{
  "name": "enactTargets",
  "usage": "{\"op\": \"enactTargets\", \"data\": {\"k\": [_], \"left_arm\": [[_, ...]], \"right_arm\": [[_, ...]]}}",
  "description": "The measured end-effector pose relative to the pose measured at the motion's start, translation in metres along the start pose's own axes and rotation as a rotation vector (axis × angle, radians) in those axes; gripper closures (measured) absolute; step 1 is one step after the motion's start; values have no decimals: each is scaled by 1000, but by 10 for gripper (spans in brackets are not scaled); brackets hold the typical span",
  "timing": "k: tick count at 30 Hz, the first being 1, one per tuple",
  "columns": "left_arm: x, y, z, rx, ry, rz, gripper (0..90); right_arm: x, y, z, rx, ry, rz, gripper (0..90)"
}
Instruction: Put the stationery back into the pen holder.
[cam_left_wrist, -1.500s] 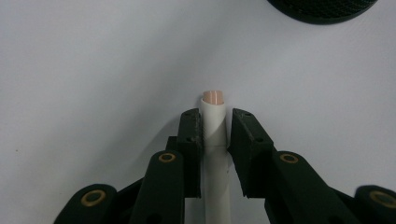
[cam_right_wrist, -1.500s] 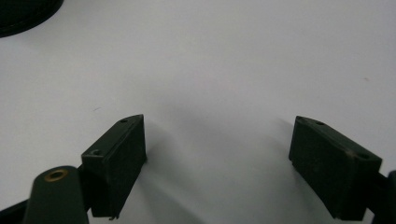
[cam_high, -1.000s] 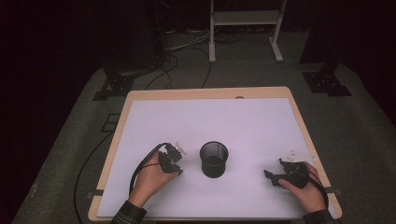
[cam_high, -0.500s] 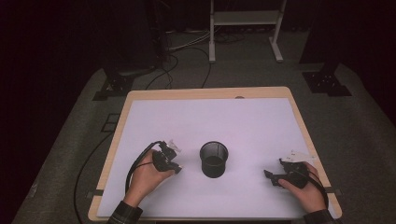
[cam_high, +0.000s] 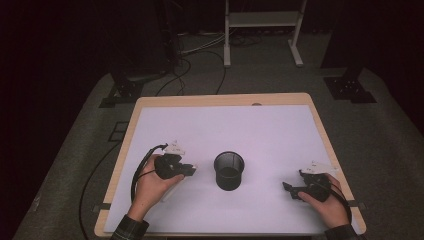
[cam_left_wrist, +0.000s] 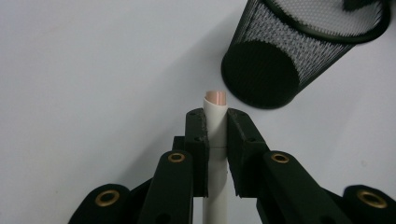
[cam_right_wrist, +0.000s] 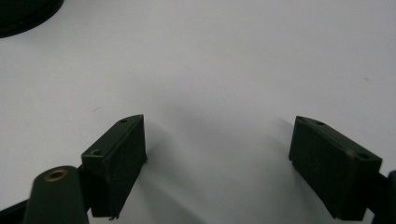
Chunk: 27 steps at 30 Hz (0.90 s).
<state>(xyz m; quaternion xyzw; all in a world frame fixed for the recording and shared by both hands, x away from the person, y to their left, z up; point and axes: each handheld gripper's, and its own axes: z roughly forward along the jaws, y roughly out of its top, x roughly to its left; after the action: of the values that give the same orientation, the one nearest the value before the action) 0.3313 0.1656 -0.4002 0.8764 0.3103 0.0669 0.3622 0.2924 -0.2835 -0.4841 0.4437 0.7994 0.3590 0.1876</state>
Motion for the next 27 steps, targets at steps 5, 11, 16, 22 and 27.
{"op": "enactTargets", "data": {"k": [5, 11, 16, 22, 27], "left_arm": [[-3, 7, -10, -92, 0, 17, 789], [-5, 19, -20, -162, -21, 31, 789], [-8, 31, -24, -205, -38, 50, 789], [-14, 47, -29, -260, -67, 77, 789], [-20, 59, -30, -308, -88, 106, 789]], "right_arm": [[0, 0, 0, 1, 0, 0, 175], [0, 0, 0, 1, 0, -2, 175], [0, 0, 0, 1, 0, -1, 175], [0, 0, 0, 0, 0, -3, 175], [0, 0, 0, 0, 0, -1, 175]]}}
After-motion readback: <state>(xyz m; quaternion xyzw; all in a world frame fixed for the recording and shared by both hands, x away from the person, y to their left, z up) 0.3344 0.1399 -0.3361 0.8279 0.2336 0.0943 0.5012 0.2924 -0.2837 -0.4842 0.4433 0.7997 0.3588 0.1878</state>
